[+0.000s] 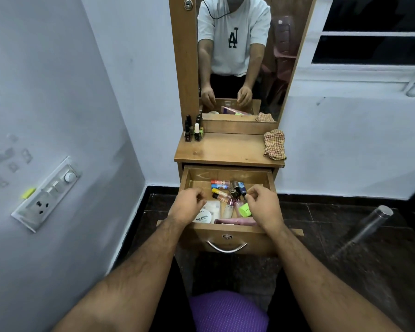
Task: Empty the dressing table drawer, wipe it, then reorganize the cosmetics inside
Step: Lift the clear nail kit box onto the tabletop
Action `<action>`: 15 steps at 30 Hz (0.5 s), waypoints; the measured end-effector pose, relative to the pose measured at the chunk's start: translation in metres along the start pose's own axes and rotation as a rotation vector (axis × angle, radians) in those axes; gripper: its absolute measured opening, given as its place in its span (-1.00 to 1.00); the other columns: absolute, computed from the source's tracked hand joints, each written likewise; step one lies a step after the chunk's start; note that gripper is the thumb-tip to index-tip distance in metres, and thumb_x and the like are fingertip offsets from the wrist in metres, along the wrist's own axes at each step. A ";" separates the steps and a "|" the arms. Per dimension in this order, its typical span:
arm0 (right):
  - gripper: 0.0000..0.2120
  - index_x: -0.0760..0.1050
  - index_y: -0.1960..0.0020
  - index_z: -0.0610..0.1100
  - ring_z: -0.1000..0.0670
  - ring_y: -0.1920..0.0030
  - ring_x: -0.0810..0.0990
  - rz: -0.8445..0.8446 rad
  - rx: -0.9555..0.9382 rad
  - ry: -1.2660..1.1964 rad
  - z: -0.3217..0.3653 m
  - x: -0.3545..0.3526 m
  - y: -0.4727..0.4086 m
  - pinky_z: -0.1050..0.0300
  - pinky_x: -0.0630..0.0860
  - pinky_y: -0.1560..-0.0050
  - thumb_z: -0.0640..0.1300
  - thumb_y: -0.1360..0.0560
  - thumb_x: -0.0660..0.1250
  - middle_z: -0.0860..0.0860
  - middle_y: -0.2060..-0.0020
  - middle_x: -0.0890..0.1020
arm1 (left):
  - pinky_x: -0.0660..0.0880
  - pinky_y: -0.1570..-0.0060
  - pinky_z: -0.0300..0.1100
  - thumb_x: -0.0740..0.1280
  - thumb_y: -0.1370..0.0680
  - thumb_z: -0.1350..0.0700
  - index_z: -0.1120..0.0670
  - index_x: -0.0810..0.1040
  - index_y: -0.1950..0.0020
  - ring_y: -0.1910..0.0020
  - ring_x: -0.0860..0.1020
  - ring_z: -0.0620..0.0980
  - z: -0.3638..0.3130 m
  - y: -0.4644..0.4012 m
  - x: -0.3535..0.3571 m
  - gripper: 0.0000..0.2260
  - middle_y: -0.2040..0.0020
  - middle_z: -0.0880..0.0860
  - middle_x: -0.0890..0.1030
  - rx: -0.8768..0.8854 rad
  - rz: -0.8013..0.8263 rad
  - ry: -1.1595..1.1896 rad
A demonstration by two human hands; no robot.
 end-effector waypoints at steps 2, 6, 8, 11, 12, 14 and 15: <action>-0.91 0.61 -0.02 -0.09 0.09 0.11 0.58 -0.005 -0.012 0.021 0.000 0.002 0.010 0.19 0.53 0.06 -0.17 -0.56 0.34 0.04 0.09 0.66 | 0.52 -0.05 -0.17 0.39 -0.56 0.13 0.01 0.61 -0.05 0.01 0.56 -0.09 0.001 0.005 0.003 -0.92 -0.01 -0.05 0.65 -0.022 0.004 0.005; -0.86 0.61 -0.09 -0.07 0.07 0.08 0.59 -0.025 0.008 0.054 -0.007 0.007 0.023 0.10 0.59 -0.01 -0.15 -0.56 0.33 0.03 0.02 0.67 | 0.49 -0.01 -0.21 0.38 -0.57 0.17 0.01 0.61 -0.04 0.01 0.56 -0.09 0.008 0.012 0.003 -0.90 -0.01 -0.05 0.65 -0.068 0.012 0.026; -0.84 0.60 -0.11 -0.08 0.04 0.04 0.59 -0.031 -0.019 0.051 -0.008 0.010 0.026 0.09 0.58 -0.04 -0.15 -0.56 0.32 0.02 0.00 0.66 | 0.49 0.01 -0.21 0.37 -0.56 0.21 0.01 0.61 -0.03 0.01 0.57 -0.08 0.014 0.012 0.001 -0.88 -0.01 -0.03 0.65 -0.088 0.003 0.034; -0.84 0.59 -0.13 -0.10 0.08 0.03 0.56 -0.020 -0.049 0.063 -0.006 0.014 0.028 0.18 0.51 -0.02 -0.16 -0.57 0.33 0.03 -0.03 0.65 | 0.50 0.00 -0.21 0.36 -0.56 0.23 0.02 0.61 -0.05 -0.01 0.57 -0.06 0.020 0.011 0.000 -0.86 -0.04 -0.02 0.65 -0.112 0.012 0.022; -0.83 0.59 -0.14 -0.10 0.09 0.03 0.56 -0.019 -0.045 0.063 -0.005 0.014 0.028 0.19 0.51 -0.03 -0.16 -0.57 0.33 0.03 -0.03 0.65 | 0.51 -0.01 -0.21 0.36 -0.56 0.23 0.02 0.61 -0.06 -0.02 0.57 -0.06 0.020 0.010 0.000 -0.86 -0.05 -0.02 0.65 -0.117 0.017 0.020; -0.83 0.60 -0.14 -0.10 0.09 0.02 0.58 -0.013 -0.031 0.063 -0.004 0.014 0.025 0.18 0.53 -0.05 -0.18 -0.56 0.35 0.03 -0.03 0.66 | 0.53 -0.01 -0.19 0.35 -0.57 0.22 0.02 0.61 -0.06 -0.01 0.57 -0.07 0.018 0.005 0.003 -0.86 -0.06 -0.01 0.65 -0.118 0.024 0.019; -0.84 0.61 -0.12 -0.10 0.09 0.03 0.59 -0.007 -0.021 0.062 -0.004 0.014 0.022 0.16 0.56 -0.05 -0.18 -0.56 0.35 0.03 -0.02 0.67 | 0.53 0.00 -0.19 0.34 -0.57 0.22 0.02 0.61 -0.07 0.00 0.57 -0.07 0.016 0.003 0.003 -0.86 -0.06 0.00 0.65 -0.116 0.026 0.017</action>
Point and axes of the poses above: each hand's wrist, its own y-axis away from the middle knuckle, its own x-axis out of the palm, z = x × y, the point moved 1 cm from there along -y, towards the middle knuckle
